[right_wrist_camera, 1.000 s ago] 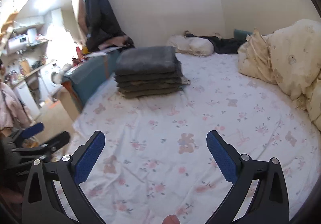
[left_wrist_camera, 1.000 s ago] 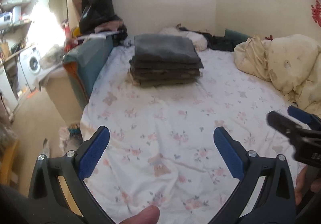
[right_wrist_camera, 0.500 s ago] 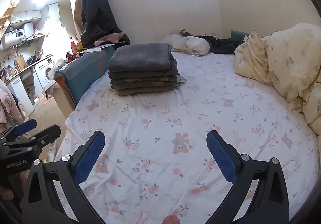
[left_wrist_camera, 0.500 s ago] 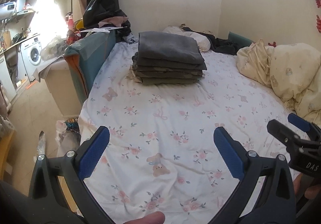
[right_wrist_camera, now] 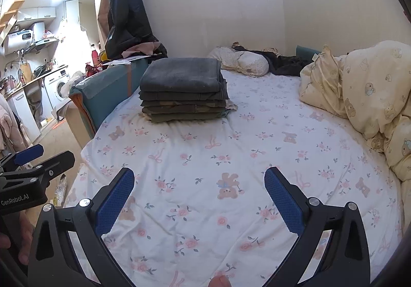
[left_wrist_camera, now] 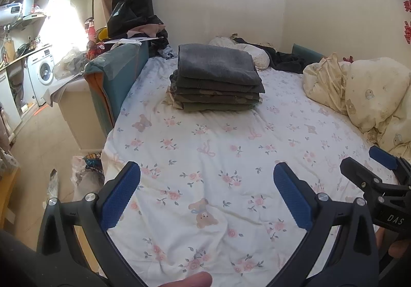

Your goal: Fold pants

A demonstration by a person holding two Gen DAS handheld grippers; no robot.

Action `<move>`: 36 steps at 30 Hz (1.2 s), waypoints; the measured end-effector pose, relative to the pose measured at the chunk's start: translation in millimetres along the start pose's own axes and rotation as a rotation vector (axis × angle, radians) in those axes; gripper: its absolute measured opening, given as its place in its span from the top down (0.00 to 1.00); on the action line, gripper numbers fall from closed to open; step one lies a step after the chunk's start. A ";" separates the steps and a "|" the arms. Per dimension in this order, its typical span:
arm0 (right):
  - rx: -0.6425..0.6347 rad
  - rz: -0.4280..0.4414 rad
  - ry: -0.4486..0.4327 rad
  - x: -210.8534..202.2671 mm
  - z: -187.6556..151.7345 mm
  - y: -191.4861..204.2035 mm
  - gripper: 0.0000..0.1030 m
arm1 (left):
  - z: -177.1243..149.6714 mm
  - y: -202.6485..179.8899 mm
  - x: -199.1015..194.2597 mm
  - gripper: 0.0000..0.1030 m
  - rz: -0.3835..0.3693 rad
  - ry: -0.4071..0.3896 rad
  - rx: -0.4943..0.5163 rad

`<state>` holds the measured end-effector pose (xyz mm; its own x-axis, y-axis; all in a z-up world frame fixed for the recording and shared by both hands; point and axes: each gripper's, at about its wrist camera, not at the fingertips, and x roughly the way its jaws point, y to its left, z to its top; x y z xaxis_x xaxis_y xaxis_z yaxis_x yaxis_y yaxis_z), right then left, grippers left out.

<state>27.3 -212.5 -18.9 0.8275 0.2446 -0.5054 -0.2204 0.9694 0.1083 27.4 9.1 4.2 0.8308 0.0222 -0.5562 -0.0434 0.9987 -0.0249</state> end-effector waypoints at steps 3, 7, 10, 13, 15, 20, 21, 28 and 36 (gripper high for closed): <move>-0.001 0.001 0.001 0.3 0.0 -0.4 0.00 | -0.5 0.2 0.2 0.01 0.001 0.000 -0.002; -0.001 0.002 0.000 0.5 -0.2 -1.1 0.00 | -0.5 0.9 -0.1 0.01 -0.001 0.001 0.003; -0.003 0.003 0.002 0.8 0.1 -1.7 0.00 | -0.1 -0.2 -1.1 0.01 0.008 -0.003 0.005; 0.005 -0.004 0.004 0.9 -0.3 -1.1 0.00 | -0.6 0.2 -1.6 0.01 0.003 -0.001 0.002; 0.010 -0.008 0.006 1.0 0.1 -0.8 0.00 | -0.2 -0.3 -1.4 0.01 0.005 -0.002 0.003; 0.011 -0.009 0.006 0.9 0.4 -0.5 0.00 | -0.6 -0.1 -1.4 0.01 0.006 -0.001 -0.001; 0.012 -0.009 0.007 1.0 0.5 -0.5 0.00 | -0.8 -0.3 -1.7 0.01 0.007 -0.001 -0.001; 0.012 -0.007 0.007 1.0 1.2 -0.9 0.00 | 0.3 -1.0 -2.2 0.01 0.010 -0.003 -0.001; 0.014 -0.010 0.004 0.6 1.0 -0.4 0.00 | -0.1 -1.1 -2.1 0.01 0.010 -0.003 -0.002</move>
<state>28.4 -212.7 -18.4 0.8275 0.2344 -0.5102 -0.2047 0.9721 0.1146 25.6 8.0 5.3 0.8322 0.0327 -0.5535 -0.0528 0.9984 -0.0204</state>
